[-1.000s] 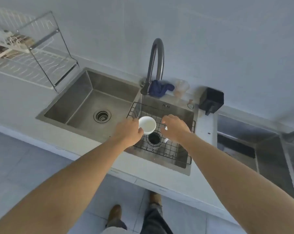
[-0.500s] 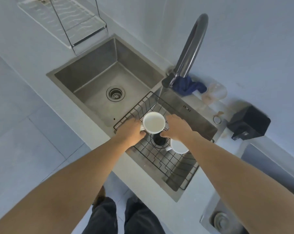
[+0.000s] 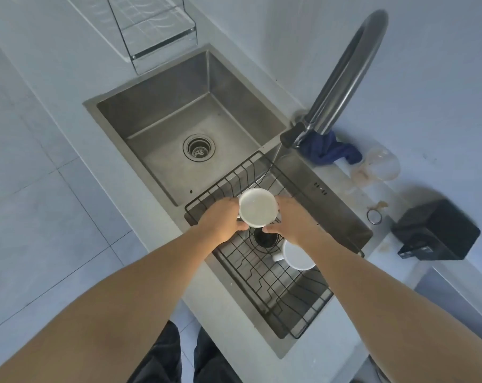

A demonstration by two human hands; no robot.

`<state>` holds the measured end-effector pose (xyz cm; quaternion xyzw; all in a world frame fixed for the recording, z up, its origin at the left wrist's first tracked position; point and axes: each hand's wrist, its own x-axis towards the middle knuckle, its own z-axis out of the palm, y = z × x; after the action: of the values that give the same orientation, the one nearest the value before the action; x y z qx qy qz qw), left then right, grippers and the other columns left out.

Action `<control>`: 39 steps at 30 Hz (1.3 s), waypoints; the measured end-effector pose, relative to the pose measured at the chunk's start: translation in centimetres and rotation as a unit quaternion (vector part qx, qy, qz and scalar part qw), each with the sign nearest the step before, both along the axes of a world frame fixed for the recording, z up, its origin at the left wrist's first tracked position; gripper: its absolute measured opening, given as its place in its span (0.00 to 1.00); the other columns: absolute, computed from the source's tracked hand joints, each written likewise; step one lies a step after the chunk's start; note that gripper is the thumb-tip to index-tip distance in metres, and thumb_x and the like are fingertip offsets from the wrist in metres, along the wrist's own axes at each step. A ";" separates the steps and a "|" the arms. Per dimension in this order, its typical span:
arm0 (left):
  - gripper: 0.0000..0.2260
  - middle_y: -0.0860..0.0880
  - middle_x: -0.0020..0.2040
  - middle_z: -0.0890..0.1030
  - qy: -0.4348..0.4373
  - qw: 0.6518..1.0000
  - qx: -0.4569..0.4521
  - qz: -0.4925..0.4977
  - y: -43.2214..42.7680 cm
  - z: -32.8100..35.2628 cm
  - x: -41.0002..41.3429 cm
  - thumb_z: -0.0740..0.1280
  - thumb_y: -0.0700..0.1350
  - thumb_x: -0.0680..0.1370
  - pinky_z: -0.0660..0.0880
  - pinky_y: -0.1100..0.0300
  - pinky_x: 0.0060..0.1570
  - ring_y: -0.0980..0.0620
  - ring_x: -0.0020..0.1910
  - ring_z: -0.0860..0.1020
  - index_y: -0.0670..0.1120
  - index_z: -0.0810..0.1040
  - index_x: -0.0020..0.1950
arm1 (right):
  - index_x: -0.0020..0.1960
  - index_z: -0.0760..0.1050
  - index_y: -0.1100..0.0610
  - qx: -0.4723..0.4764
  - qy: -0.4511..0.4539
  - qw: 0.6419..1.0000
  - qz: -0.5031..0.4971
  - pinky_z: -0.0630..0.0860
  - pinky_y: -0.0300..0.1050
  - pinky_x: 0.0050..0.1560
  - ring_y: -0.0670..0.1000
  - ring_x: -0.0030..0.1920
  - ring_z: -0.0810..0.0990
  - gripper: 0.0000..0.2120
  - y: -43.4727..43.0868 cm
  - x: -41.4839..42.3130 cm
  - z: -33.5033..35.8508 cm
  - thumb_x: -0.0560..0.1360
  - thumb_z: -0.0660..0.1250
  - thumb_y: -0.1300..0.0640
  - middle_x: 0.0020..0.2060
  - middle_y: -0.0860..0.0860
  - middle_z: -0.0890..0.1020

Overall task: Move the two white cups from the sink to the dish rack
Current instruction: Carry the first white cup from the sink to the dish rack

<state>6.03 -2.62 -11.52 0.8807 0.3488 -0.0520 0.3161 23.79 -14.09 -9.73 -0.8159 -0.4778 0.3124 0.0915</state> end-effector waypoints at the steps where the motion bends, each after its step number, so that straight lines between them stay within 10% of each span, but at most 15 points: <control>1: 0.24 0.45 0.57 0.83 0.001 1.000 -0.004 0.000 0.0 0.0 0.1 0.77 0.52 0.73 0.79 0.50 0.54 0.46 0.55 0.81 0.44 0.78 0.64 | 0.68 0.71 0.49 0.002 0.001 1.000 0.000 0.75 0.52 0.60 0.50 0.57 0.77 0.34 0.0 0.0 0.0 0.65 0.81 0.51 0.59 0.50 0.77; 18: 0.25 0.44 0.56 0.84 -0.089 0.993 0.010 0.075 5.3 11.9 -5.8 0.79 0.50 0.71 0.74 0.53 0.52 0.44 0.54 0.81 0.46 0.79 0.65 | 0.62 0.73 0.48 0.095 0.007 0.993 0.064 0.76 0.53 0.57 0.49 0.53 0.79 0.32 6.6 -3.5 11.5 0.62 0.81 0.47 0.53 0.45 0.80; 32: 0.20 0.49 0.55 0.84 -0.123 0.986 0.034 0.108 24.8 17.0 -20.2 0.79 0.49 0.71 0.69 0.57 0.48 0.47 0.54 0.80 0.50 0.81 0.61 | 0.56 0.74 0.42 0.147 0.014 0.982 0.115 0.71 0.41 0.43 0.46 0.48 0.79 0.28 27.5 -17.2 17.5 0.59 0.80 0.49 0.44 0.38 0.79; 39: 0.23 0.47 0.54 0.80 -0.077 0.992 0.058 0.084 36.8 17.2 -26.3 0.77 0.56 0.72 0.71 0.55 0.48 0.46 0.52 0.78 0.45 0.78 0.61 | 0.61 0.74 0.50 0.133 0.004 0.987 0.089 0.75 0.49 0.52 0.49 0.52 0.79 0.30 38.4 -23.2 17.2 0.62 0.81 0.49 0.52 0.46 0.80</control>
<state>-20.28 34.21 5.70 0.8664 0.3990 0.0635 0.2935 0.54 24.35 7.52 -0.7493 -0.5855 0.2565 0.1728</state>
